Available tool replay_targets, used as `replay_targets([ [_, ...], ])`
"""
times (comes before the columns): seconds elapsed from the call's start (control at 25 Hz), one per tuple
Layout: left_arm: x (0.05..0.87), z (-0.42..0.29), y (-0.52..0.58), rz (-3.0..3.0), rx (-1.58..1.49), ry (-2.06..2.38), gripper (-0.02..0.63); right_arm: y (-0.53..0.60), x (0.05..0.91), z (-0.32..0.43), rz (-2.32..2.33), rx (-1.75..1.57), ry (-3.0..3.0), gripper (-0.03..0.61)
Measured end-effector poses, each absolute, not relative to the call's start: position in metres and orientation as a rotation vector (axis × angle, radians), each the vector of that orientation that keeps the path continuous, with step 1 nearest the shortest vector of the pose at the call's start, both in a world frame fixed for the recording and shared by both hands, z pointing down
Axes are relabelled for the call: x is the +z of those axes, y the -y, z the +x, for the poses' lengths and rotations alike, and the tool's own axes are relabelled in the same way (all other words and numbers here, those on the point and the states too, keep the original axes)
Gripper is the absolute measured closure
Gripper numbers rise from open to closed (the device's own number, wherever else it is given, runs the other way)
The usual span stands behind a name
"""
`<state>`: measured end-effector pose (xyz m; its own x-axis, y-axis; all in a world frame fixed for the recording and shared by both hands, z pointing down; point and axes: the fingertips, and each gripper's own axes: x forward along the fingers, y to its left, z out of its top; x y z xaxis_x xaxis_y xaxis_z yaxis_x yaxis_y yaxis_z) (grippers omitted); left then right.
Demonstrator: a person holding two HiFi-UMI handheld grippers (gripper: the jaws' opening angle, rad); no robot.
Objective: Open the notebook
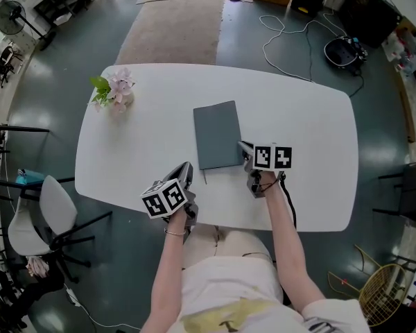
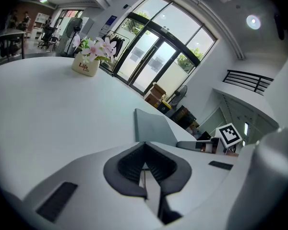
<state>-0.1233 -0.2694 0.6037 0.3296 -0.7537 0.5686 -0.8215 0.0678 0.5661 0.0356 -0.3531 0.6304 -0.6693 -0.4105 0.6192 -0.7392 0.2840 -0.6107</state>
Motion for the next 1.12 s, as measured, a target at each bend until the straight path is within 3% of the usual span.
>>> replay_targets([
  [0.64, 0.582, -0.163, 0.271, 1.735, 0.006, 1.402, 0.615, 0.346, 0.572, 0.005, 1.077, 1.192, 2.29, 0.545],
  [1.12, 0.575, -0.215, 0.26, 1.805, -0.014, 1.305, 0.615, 0.332, 0.527, -0.058, 1.136, 0.933, 2.3, 0.545],
])
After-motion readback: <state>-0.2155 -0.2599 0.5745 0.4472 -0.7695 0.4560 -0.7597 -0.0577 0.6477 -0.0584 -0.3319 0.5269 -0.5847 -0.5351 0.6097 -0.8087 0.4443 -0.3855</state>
